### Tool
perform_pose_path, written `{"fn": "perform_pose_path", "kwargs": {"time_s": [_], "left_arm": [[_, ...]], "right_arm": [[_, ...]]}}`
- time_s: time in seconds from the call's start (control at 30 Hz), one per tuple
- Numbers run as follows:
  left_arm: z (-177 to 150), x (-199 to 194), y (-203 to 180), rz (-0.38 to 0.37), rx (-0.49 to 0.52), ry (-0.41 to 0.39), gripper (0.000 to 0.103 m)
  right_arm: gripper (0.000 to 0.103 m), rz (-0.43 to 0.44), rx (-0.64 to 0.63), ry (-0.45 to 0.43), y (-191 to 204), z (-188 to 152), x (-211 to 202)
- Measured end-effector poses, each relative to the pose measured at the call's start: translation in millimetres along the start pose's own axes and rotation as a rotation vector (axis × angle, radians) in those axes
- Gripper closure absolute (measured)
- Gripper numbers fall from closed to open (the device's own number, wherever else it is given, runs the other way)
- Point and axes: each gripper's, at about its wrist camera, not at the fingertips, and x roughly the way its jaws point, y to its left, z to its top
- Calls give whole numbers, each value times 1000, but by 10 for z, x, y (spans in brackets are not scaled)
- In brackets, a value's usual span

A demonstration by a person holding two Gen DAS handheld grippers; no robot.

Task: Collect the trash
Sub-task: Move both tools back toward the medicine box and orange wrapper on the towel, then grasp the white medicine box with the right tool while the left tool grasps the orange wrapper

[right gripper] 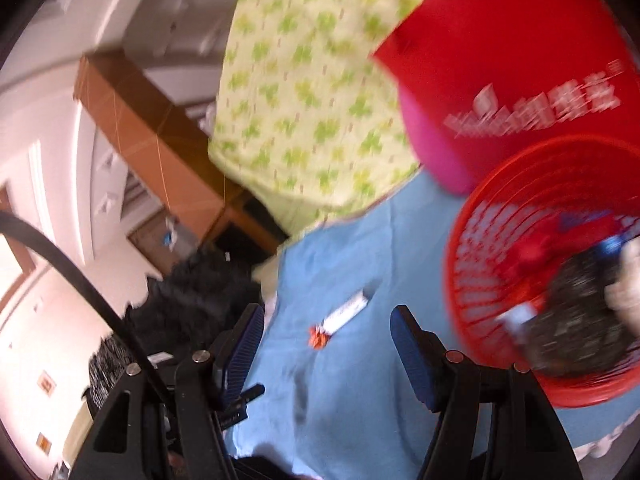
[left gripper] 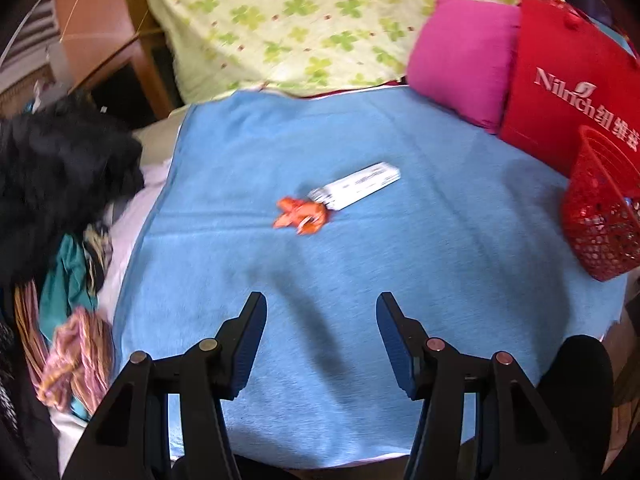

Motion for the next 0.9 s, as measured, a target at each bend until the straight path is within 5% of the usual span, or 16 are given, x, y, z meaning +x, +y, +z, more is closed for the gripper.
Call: {"fn": "perform_pose_path", "kwargs": {"time_s": [0.47, 0.73, 0.9], "left_arm": [[-396, 590, 850, 40, -130, 18, 45], [-328, 726, 1131, 27, -158, -18, 45], [-238, 824, 1222, 9, -175, -30, 45]], "right_arm": [[33, -112, 27, 421, 174, -301, 2456], [33, -216, 227, 537, -226, -209, 3787], [31, -405, 214, 570, -177, -23, 4406]]}}
